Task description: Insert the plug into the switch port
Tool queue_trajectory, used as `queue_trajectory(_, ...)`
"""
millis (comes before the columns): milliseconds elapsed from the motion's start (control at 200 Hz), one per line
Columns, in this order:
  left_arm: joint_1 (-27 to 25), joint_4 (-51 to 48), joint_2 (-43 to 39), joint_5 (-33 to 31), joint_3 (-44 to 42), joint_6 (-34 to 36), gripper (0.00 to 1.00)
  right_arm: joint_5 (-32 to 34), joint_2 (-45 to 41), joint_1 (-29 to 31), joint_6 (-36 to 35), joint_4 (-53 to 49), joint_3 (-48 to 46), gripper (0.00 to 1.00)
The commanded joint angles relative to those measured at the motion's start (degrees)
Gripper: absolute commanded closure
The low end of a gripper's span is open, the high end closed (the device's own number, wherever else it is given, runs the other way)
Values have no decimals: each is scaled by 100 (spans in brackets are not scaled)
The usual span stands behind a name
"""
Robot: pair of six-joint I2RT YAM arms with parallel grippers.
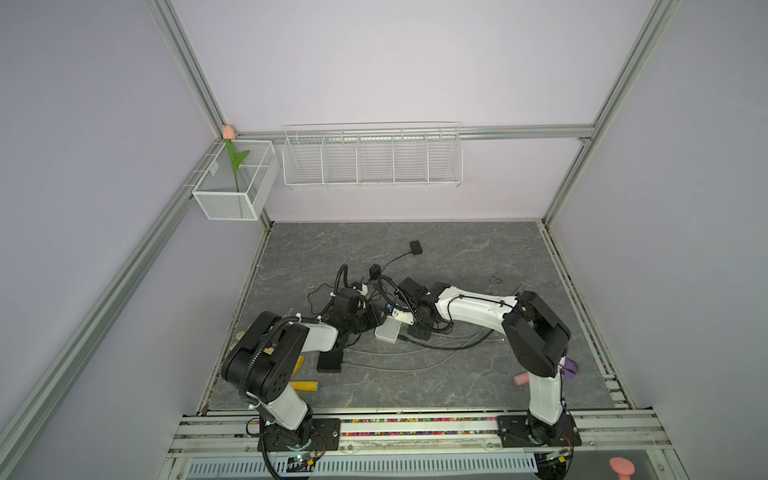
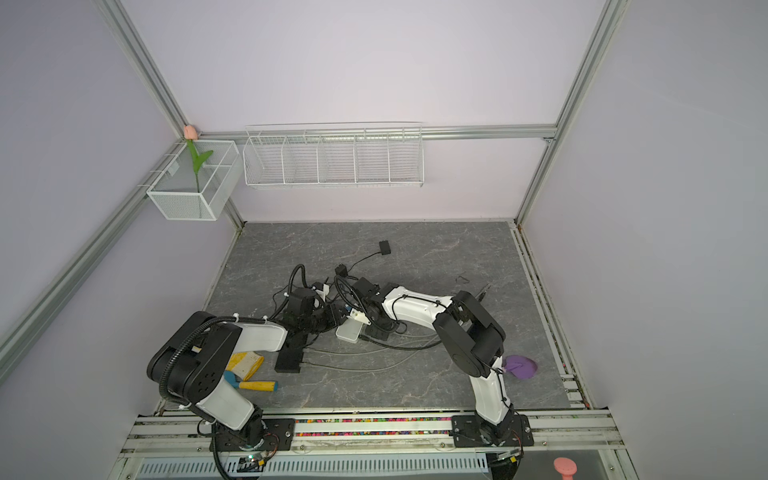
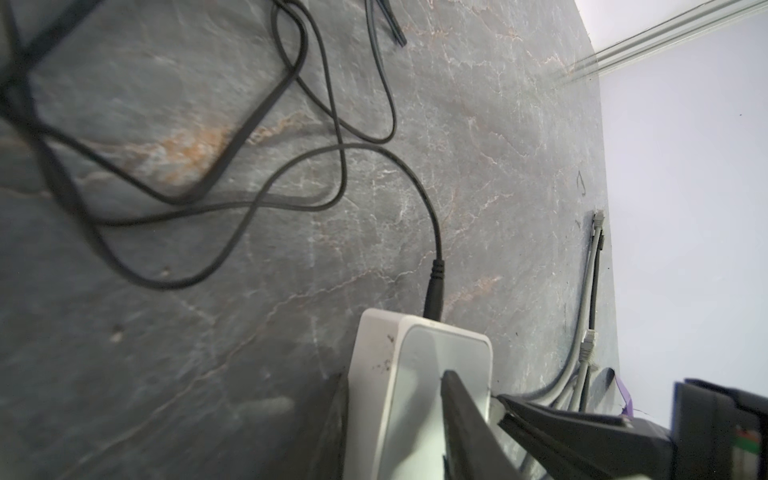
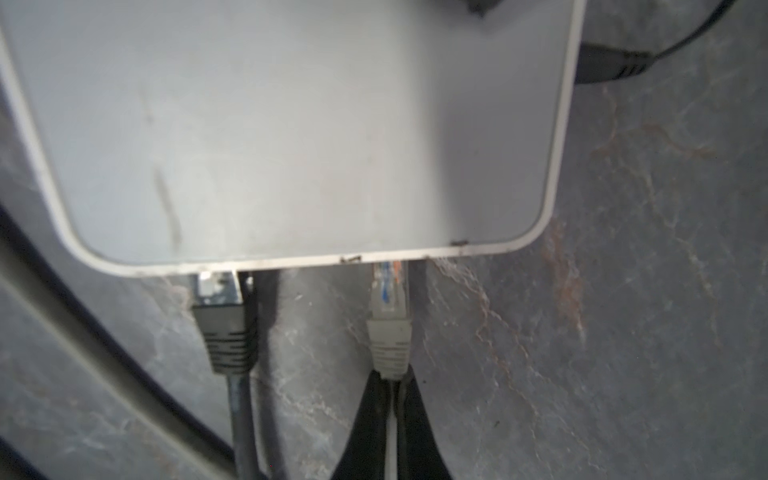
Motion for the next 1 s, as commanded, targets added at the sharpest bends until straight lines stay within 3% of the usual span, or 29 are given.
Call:
queue_trajectory(0, -42, -11, 18, 191, -100, -34, 64, -104, 64, 3, 69, 152, 136, 93)
queue_trajectory(995, -200, -1113, -371, -543, -40, 519, 65, -827, -230, -11, 212, 201, 347, 93)
